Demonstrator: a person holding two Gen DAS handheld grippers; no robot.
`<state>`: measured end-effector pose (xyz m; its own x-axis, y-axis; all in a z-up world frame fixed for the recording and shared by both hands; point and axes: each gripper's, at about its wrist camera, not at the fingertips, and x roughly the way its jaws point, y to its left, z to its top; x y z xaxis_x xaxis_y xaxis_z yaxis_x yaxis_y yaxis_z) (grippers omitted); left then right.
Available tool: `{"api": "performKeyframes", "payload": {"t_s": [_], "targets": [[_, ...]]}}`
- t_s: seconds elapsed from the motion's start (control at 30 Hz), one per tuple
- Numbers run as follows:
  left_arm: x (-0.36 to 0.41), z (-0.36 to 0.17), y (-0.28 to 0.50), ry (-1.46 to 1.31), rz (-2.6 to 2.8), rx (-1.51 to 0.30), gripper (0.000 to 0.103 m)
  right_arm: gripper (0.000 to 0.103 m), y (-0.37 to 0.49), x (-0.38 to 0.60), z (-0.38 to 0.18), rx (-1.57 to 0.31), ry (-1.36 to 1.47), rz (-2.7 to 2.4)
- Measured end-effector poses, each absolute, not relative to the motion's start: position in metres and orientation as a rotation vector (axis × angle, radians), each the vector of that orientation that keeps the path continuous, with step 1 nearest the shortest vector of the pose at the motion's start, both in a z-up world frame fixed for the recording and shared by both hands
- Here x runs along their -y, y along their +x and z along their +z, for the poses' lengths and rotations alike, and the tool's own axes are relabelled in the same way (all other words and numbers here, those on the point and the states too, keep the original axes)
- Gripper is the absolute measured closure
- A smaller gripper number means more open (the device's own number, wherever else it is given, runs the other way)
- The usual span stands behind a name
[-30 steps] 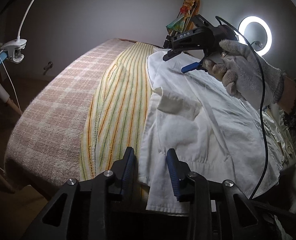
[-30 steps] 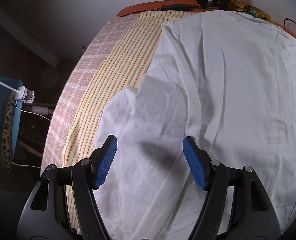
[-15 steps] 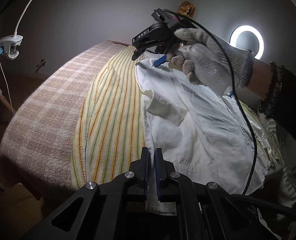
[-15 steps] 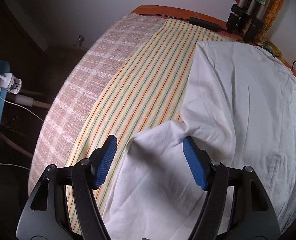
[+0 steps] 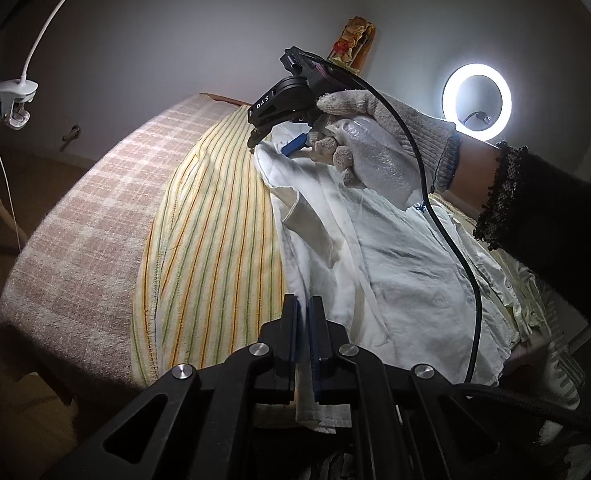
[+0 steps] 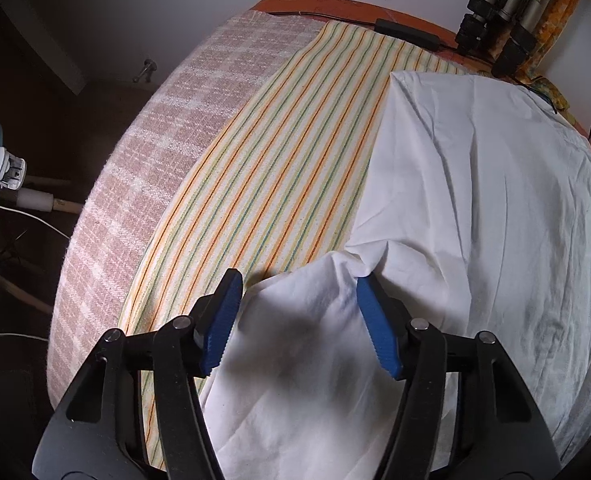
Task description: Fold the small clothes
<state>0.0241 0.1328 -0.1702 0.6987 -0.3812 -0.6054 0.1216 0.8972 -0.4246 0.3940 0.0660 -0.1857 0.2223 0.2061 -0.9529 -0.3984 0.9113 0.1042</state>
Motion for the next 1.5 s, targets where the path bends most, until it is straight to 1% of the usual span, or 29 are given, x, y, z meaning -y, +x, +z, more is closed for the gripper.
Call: {"api": "performKeyframes", "payload": {"t_s": [0.1,0.13,0.17,0.2,0.23,0.6,0.83,1.0,1.23,1.5], "targets": [[-0.125,-0.167,0.027,-0.343,-0.297,-0.743,0.101,0.06,0.395,-0.056,-0.185,-1.276,-0.16,0.443],[-0.121,-0.164,0.027,-0.334,-0.301,-0.74,0.101,0.07,0.394,-0.055,-0.184,-1.274,-0.155,0.452],[-0.118,-0.162,0.027,-0.327,-0.304,-0.738,0.101,0.084,0.393,-0.051,-0.183,-1.273,-0.135,0.471],[-0.114,-0.16,0.027,-0.322,-0.309,-0.738,0.102,0.091,0.394,-0.046,-0.181,-1.274,-0.091,0.507],[-0.111,-0.158,0.027,-0.317,-0.318,-0.738,0.102,0.092,0.394,-0.04,-0.179,-1.269,-0.055,0.528],[-0.056,-0.145,0.028,-0.255,-0.427,-0.75,0.102,0.094,0.382,0.044,-0.144,-1.134,0.197,0.659],[-0.02,-0.148,0.029,-0.212,-0.487,-0.779,0.102,0.094,0.377,0.097,-0.134,-1.094,0.27,0.635],[-0.001,-0.151,0.034,-0.178,-0.5,-0.799,0.102,0.094,0.378,0.137,-0.14,-1.08,0.345,0.596],[0.024,-0.158,0.038,-0.119,-0.504,-0.828,0.102,0.095,0.385,0.176,-0.168,-1.109,0.445,0.492],[0.037,-0.169,0.043,-0.101,-0.528,-0.872,0.101,0.097,0.397,0.179,-0.174,-1.101,0.352,0.442]]}}
